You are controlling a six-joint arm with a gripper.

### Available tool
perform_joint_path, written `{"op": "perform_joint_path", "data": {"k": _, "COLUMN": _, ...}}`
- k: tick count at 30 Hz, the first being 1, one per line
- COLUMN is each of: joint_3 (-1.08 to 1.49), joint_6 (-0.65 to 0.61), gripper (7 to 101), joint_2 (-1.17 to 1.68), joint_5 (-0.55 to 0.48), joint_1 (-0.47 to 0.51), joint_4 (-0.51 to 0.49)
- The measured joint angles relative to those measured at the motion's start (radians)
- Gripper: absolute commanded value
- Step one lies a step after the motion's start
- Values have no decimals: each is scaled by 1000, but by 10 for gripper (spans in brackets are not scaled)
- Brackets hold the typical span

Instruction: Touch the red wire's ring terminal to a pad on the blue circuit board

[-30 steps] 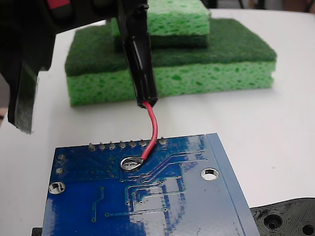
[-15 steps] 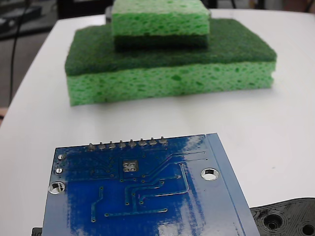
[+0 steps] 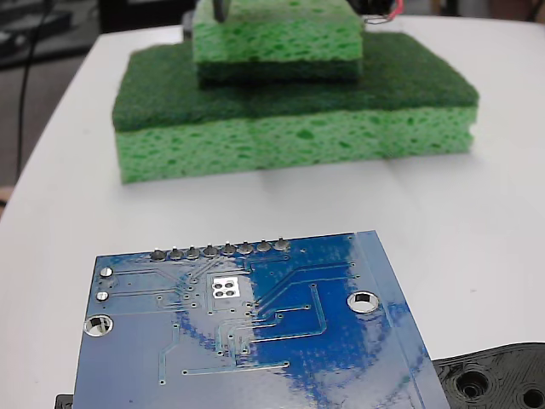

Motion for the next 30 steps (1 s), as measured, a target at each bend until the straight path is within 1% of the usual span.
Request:
{"op": "perform_joint_path", "data": {"k": 3, "joint_3": 23, "joint_6": 18, "gripper": 1003, "joint_2": 20, "joint_5": 63, "joint_1": -69, "joint_4": 15}}
{"op": "perform_joint_path", "data": {"k": 5, "joint_3": 46, "joint_6": 28, "gripper": 1003, "joint_2": 77, "joint_5": 92, "joint_1": -91, "joint_4": 29}}
{"op": "perform_joint_path", "data": {"k": 11, "joint_3": 183, "joint_6": -3, "gripper": 1003, "joint_2": 387, "joint_5": 110, "joint_1": -84, "joint_4": 109}}
{"op": "perform_joint_path", "data": {"k": 13, "joint_3": 192, "joint_6": -9, "gripper": 1003, "joint_2": 437, "joint_5": 109, "joint_1": -77, "joint_4": 75}}
{"op": "perform_joint_path", "data": {"k": 17, "joint_3": 235, "joint_6": -8, "gripper": 1003, "joint_2": 434, "joint_5": 103, "joint_1": -57, "joint_4": 61}}
{"op": "perform_joint_path", "data": {"k": 21, "joint_3": 261, "joint_6": -9, "gripper": 1003, "joint_2": 436, "joint_5": 97, "joint_1": -46, "joint_4": 58}}
{"op": "perform_joint_path", "data": {"k": 30, "joint_3": 273, "joint_6": -14, "gripper": 1003, "joint_2": 436, "joint_5": 107, "joint_1": -58, "joint_4": 55}}
